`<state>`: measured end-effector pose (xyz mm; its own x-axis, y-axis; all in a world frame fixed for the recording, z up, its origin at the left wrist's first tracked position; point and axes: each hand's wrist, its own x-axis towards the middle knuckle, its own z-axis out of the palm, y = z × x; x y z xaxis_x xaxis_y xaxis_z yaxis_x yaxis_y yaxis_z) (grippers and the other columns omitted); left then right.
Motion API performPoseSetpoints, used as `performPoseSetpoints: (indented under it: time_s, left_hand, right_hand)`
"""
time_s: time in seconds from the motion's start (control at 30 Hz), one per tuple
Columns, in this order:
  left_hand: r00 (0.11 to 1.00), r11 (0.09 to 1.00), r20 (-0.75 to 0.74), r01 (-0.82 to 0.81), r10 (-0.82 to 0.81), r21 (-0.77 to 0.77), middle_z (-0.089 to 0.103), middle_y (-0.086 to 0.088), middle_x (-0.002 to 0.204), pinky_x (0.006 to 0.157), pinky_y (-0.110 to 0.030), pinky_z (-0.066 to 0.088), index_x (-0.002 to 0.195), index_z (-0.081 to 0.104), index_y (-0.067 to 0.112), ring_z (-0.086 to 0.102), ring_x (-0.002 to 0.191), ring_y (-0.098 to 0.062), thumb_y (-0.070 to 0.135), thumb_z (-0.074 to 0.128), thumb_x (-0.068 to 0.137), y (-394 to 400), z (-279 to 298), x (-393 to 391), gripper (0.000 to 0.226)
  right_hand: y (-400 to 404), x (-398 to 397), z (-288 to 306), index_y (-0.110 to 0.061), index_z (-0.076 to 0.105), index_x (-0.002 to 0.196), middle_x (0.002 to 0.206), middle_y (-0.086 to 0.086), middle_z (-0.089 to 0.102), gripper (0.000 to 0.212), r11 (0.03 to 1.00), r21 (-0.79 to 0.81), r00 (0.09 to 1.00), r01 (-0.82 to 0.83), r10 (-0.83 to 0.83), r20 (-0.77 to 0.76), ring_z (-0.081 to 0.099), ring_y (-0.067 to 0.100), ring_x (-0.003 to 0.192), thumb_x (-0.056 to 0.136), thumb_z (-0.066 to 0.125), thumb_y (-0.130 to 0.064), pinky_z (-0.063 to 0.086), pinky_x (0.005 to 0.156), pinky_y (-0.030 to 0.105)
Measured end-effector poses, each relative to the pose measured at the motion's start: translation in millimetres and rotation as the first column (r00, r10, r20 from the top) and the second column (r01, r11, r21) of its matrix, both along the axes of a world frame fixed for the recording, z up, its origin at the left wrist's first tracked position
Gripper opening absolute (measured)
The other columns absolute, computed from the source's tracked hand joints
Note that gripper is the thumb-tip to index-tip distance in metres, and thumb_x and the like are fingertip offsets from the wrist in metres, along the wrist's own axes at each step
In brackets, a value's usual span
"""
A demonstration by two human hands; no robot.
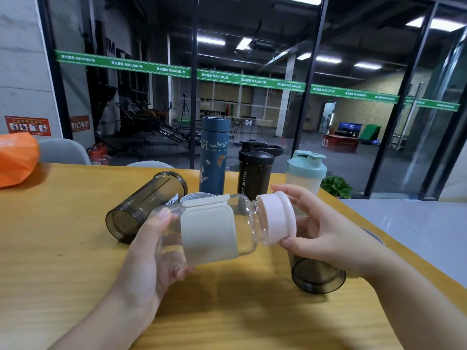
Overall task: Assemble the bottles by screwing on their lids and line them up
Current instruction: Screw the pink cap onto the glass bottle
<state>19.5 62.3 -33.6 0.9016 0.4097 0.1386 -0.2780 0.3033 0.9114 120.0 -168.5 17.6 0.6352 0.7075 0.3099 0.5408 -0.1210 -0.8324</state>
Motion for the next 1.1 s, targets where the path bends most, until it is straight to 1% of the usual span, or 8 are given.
performPoseSetpoints:
  time_s: [0.17, 0.33, 0.47, 0.57, 0.67, 0.8, 0.97, 1.1]
  left_hand:
    - [0.998, 1.000, -0.064, -0.018, 0.017, -0.012, 0.066, -0.004, 0.085, 0.052, -0.026, 0.039, 0.103, 0.067, 0.021, 0.054, 0.054, -0.021, 0.062, 0.061, 0.057, 1, 1, 1, 0.063]
    - [0.988, 0.995, -0.155, -0.005, -0.011, -0.099, 0.056, -0.006, 0.088, 0.057, -0.028, 0.033, 0.101, 0.068, 0.017, 0.051, 0.051, -0.022, 0.062, 0.062, 0.059, 0, 0, 2, 0.061]
    - [0.989, 0.997, -0.146, 0.007, -0.018, -0.079, 0.058, -0.007, 0.086, 0.054, -0.028, 0.040, 0.106, 0.066, 0.016, 0.050, 0.054, -0.022, 0.062, 0.056, 0.062, 1, 0, 3, 0.064]
    - [0.993, 0.998, -0.117, 0.020, -0.026, -0.055, 0.062, -0.007, 0.085, 0.052, -0.028, 0.043, 0.104, 0.067, 0.018, 0.049, 0.059, -0.023, 0.063, 0.060, 0.058, 1, 0, 2, 0.065]
    - [0.995, 0.999, -0.098, 0.020, -0.024, -0.045, 0.062, -0.010, 0.090, 0.055, -0.029, 0.041, 0.109, 0.065, 0.016, 0.047, 0.062, -0.027, 0.062, 0.060, 0.059, 1, -1, 1, 0.068]
    - [0.996, 0.999, -0.083, 0.033, -0.036, -0.038, 0.064, -0.008, 0.089, 0.050, -0.028, 0.044, 0.109, 0.066, 0.016, 0.047, 0.066, -0.028, 0.065, 0.061, 0.050, 0, -2, 1, 0.077]
    - [0.995, 0.997, -0.091, 0.033, -0.038, -0.066, 0.063, -0.009, 0.093, 0.048, -0.027, 0.044, 0.115, 0.064, 0.013, 0.053, 0.062, -0.024, 0.062, 0.060, 0.057, 1, -2, 3, 0.076]
    - [0.995, 0.993, -0.100, 0.014, -0.025, -0.115, 0.058, -0.009, 0.092, 0.046, -0.024, 0.042, 0.119, 0.061, 0.011, 0.053, 0.052, -0.021, 0.060, 0.056, 0.063, 3, -1, 5, 0.074]
  right_hand:
    - [0, -2, 1, -0.042, 0.047, 0.126, 0.118, -0.014, 0.060, 0.070, 1.000, -0.001, 1.000, -0.008, 0.008, 0.014, 0.067, 0.019, 0.102, 0.070, 0.071, -0.007, 0.055, 0.087, 0.043]
    - [1, -3, 0, -0.050, 0.047, 0.122, 0.112, -0.012, 0.065, 0.069, 0.999, -0.050, 0.998, -0.008, 0.012, 0.066, 0.056, 0.048, 0.105, 0.071, 0.074, -0.012, 0.050, 0.084, 0.059]
    - [0, -3, 2, -0.050, 0.048, 0.122, 0.119, -0.018, 0.058, 0.067, 0.998, -0.062, 0.998, 0.019, -0.015, 0.057, 0.067, 0.019, 0.099, 0.070, 0.075, -0.018, 0.056, 0.084, 0.046]
    - [1, -1, 0, -0.042, 0.049, 0.125, 0.117, -0.012, 0.061, 0.065, 0.994, -0.079, 0.997, 0.070, -0.067, 0.046, 0.070, 0.020, 0.089, 0.065, 0.073, -0.041, 0.058, 0.080, 0.041]
    - [6, -3, 0, -0.026, 0.057, 0.117, 0.089, 0.003, 0.072, 0.059, 0.992, -0.051, 0.993, 0.118, -0.119, -0.021, 0.070, 0.025, 0.070, 0.065, 0.067, -0.052, 0.058, 0.062, 0.032]
    - [13, -5, -1, -0.025, 0.060, 0.106, 0.068, -0.006, 0.067, 0.053, 0.979, -0.029, 0.979, 0.201, -0.202, -0.031, 0.066, 0.025, 0.057, 0.078, 0.052, -0.069, 0.052, 0.049, 0.031]
    - [9, -7, -2, -0.040, 0.050, 0.121, 0.099, -0.017, 0.064, 0.065, 0.984, -0.042, 0.985, 0.171, -0.171, 0.004, 0.069, 0.009, 0.079, 0.063, 0.050, -0.070, 0.058, 0.067, 0.029]
    - [3, -6, 0, -0.061, 0.024, 0.134, 0.143, -0.030, 0.030, 0.092, 0.994, -0.091, 0.995, 0.059, -0.052, 0.080, 0.061, 0.004, 0.112, 0.060, 0.078, -0.049, 0.053, 0.091, 0.031]
